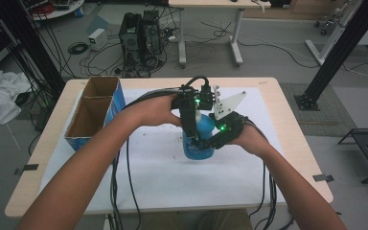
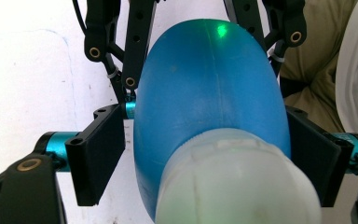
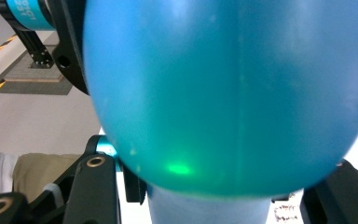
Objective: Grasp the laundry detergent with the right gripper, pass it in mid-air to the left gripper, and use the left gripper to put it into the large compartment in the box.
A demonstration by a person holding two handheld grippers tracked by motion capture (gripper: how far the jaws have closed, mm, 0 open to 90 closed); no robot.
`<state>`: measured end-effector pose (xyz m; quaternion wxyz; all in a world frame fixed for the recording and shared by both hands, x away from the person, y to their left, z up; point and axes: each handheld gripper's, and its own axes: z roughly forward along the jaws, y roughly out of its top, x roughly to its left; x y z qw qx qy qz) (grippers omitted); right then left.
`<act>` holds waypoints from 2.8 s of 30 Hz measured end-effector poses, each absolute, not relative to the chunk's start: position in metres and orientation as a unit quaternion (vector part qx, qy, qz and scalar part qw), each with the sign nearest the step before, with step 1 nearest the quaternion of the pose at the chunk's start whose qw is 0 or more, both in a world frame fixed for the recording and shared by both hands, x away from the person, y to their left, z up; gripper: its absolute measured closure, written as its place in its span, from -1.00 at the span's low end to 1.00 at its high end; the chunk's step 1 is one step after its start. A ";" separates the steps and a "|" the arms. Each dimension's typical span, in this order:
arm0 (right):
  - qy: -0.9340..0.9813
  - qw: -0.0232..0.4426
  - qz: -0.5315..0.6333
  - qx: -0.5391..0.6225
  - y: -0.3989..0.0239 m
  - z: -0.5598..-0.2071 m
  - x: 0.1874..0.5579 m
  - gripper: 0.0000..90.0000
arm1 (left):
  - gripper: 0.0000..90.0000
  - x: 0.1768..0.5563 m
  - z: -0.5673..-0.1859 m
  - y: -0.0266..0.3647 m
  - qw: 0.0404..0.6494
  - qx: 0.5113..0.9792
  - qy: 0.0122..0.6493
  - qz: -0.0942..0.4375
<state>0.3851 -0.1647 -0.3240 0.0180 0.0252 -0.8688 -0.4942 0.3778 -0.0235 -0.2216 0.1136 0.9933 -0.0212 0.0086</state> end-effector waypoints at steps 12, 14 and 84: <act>-0.868 0.021 -0.495 0.022 -0.164 -0.325 0.385 -0.03 | -0.40 0.378 -0.222 -0.023 0.113 0.993 -0.028 0.009; -0.869 0.022 -0.494 0.021 -0.164 -0.324 0.385 -0.03 | -0.39 0.378 -0.222 -0.023 0.114 0.993 -0.028 0.011; -0.926 -0.017 -0.350 -0.143 -0.271 -0.294 0.367 -0.53 | -0.17 0.383 -0.135 0.080 0.124 0.946 0.283 0.097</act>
